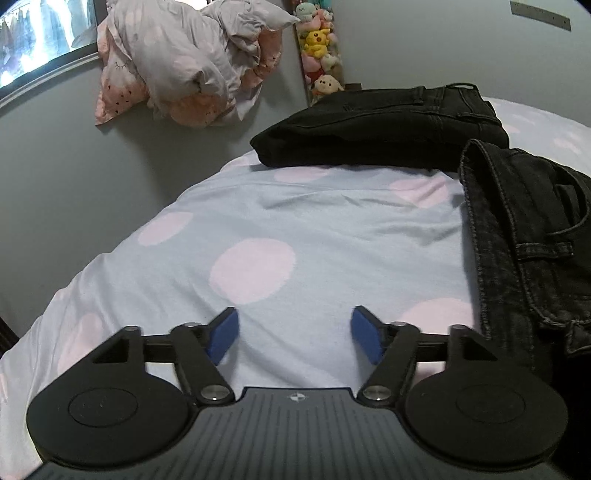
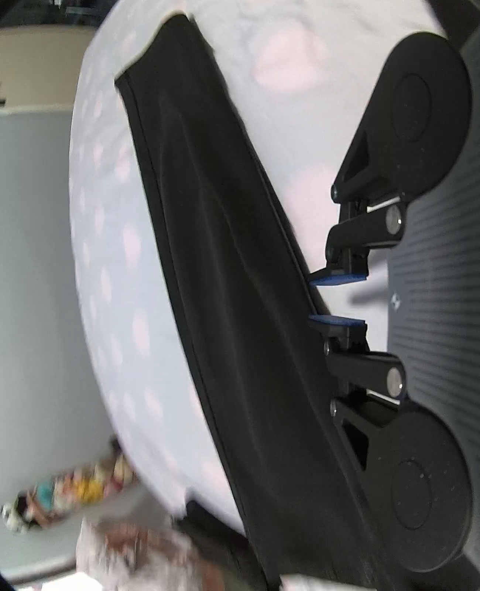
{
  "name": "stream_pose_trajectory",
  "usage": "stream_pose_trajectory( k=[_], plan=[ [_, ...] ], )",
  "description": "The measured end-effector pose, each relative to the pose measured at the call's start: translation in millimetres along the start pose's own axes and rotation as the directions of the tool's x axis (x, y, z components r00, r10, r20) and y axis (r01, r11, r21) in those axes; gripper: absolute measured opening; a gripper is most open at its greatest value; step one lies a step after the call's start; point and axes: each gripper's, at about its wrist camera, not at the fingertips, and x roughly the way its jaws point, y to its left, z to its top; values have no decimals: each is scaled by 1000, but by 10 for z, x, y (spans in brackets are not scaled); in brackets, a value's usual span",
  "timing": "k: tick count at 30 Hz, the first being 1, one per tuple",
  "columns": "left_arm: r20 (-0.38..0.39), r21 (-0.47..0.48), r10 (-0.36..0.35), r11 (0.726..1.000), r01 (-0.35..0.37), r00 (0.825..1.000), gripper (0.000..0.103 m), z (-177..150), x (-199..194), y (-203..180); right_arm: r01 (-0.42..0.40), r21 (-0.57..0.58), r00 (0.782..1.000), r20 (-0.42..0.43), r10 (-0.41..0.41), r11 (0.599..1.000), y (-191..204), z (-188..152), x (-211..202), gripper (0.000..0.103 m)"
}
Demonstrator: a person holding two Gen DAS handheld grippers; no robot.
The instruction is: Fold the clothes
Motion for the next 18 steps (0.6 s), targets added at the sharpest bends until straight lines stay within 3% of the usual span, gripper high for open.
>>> stream_pose_trajectory(
  k=[5, 7, 10, 13, 18],
  plan=[
    [17, -27, 10, 1000, -10, 1000, 101, -64, 49, 215, -138, -89, 990, 19, 140, 986, 750, -163, -280, 22],
    [29, -64, -47, 997, 48, 998, 102, -126, 91, 335, -208, -173, 977, 4, 212, 963, 1094, -120, -224, 32],
    [24, -145, -82, 986, 85, 996, 103, -178, 141, 499, -297, -296, 954, -41, 298, 908, 1619, 20, -56, 31],
    [28, -162, -86, 983, 90, 996, 103, -221, 149, 544, -324, -374, 946, -103, 309, 869, 2019, 183, 178, 31],
    [35, -154, -84, 984, 88, 996, 103, -213, 159, 504, -326, -515, 945, -201, 258, 793, 2421, 226, 501, 31]
  ],
)
